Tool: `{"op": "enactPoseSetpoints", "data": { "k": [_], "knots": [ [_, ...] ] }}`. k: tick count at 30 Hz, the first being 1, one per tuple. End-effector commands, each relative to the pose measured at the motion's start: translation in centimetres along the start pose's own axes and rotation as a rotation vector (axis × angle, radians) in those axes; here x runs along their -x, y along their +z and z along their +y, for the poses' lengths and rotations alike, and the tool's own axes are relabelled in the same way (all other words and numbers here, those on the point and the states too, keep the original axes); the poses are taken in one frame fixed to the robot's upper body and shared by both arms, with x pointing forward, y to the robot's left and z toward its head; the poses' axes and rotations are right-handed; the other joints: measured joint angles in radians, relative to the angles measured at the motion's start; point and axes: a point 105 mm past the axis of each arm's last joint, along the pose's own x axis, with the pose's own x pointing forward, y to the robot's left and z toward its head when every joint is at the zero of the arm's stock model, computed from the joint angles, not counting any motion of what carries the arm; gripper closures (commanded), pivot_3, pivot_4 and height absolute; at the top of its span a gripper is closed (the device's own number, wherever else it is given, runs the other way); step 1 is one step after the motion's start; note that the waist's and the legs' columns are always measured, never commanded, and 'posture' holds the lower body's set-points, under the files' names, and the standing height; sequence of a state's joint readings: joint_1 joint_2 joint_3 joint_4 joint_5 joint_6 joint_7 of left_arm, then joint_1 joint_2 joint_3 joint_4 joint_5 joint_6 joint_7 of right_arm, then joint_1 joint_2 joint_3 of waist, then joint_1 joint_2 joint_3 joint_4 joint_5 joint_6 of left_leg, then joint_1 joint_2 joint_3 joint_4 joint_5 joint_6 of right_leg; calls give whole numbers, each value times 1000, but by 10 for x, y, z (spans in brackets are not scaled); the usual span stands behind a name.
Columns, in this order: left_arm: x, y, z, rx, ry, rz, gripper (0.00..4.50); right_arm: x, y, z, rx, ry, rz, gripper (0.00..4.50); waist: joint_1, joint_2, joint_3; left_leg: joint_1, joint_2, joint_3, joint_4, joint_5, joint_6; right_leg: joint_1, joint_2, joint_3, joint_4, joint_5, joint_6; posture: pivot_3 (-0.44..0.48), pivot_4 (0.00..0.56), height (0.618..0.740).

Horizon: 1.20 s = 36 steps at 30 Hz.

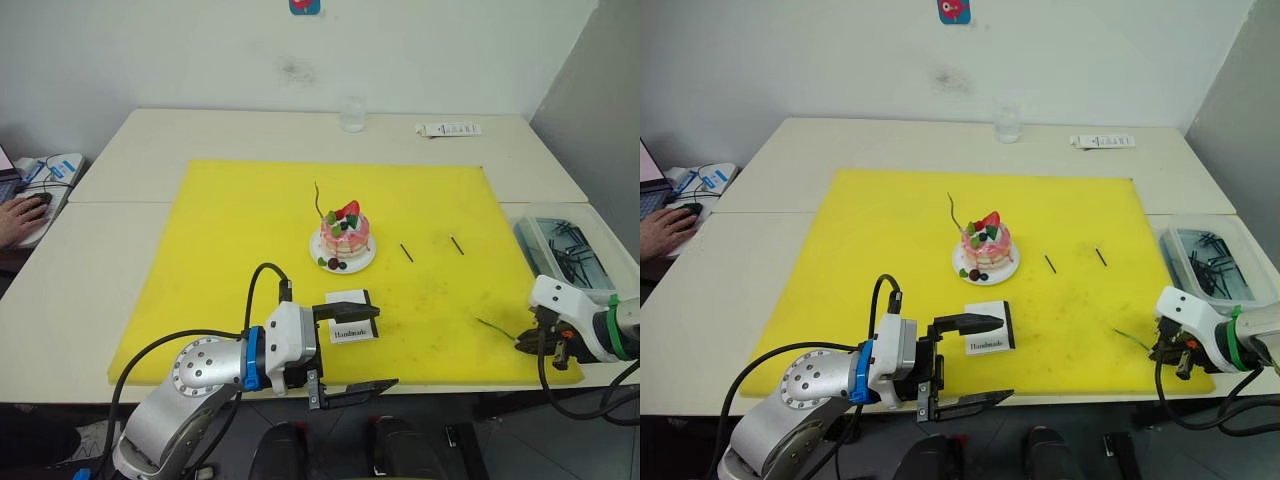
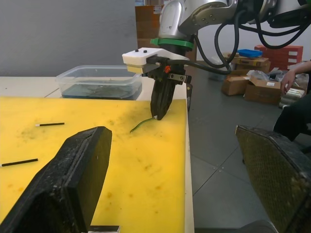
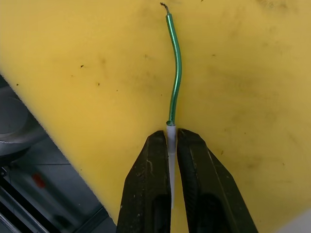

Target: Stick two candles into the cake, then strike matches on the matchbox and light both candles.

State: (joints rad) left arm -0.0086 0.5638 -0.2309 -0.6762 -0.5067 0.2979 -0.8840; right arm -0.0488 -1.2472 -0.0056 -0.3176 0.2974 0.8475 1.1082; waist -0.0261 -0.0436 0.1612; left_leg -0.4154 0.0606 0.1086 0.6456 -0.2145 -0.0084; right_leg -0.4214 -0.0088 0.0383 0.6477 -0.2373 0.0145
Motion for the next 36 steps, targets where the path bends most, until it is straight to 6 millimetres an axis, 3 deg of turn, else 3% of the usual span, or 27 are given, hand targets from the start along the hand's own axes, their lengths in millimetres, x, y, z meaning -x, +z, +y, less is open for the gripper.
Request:
{"op": "enactPoseSetpoints", "data": {
  "k": [1,3,5,12,17,19,24,29,36],
  "knots": [
    [-3,10,-7,-30,-25,-31,0,2,6,0,18,-11,-9,4089,0,0,0,0,0,0,0,0,0,0,0,0,0,0,0,0,150,740],
    [-3,9,-8,-30,-26,-31,0,2,6,1,18,-6,-8,4089,0,0,0,0,0,0,0,0,0,0,0,0,0,0,0,0,150,740],
    [-3,9,-8,-30,-28,-30,0,3,7,1,17,-6,-12,4474,0,0,0,0,0,0,0,0,0,0,0,0,0,0,0,0,150,740],
    [1,6,-8,-27,-25,-13,0,4,16,1,12,-7,-56,4495,0,0,0,0,0,0,0,0,0,0,0,0,0,0,0,0,150,740],
    [12,4,5,26,79,-2,0,11,72,12,6,74,-332,4495,-6,1,0,1,1,0,0,0,0,-1,2,1,1,1,0,0,150,740],
    [17,7,19,70,201,-27,0,16,126,5,-17,19,-634,4495,-7,-1,0,1,2,-1,0,0,0,0,3,0,1,1,0,0,150,740],
    [25,9,37,100,385,-45,0,21,195,1,-76,-77,-1016,4495,-3,-1,1,1,2,-5,1,0,0,0,6,2,2,5,3,0,150,740],
    [28,14,61,94,553,-82,0,15,240,-5,-175,-187,-1268,4495,2,-1,1,-2,1,-6,1,0,0,-1,6,1,1,5,4,0,150,740],
    [19,14,67,100,628,-104,0,-4,259,-2,-245,-200,-1384,4495,0,-1,1,-2,1,-4,0,0,0,-1,6,1,2,6,5,0,150,740]
  ]
}}
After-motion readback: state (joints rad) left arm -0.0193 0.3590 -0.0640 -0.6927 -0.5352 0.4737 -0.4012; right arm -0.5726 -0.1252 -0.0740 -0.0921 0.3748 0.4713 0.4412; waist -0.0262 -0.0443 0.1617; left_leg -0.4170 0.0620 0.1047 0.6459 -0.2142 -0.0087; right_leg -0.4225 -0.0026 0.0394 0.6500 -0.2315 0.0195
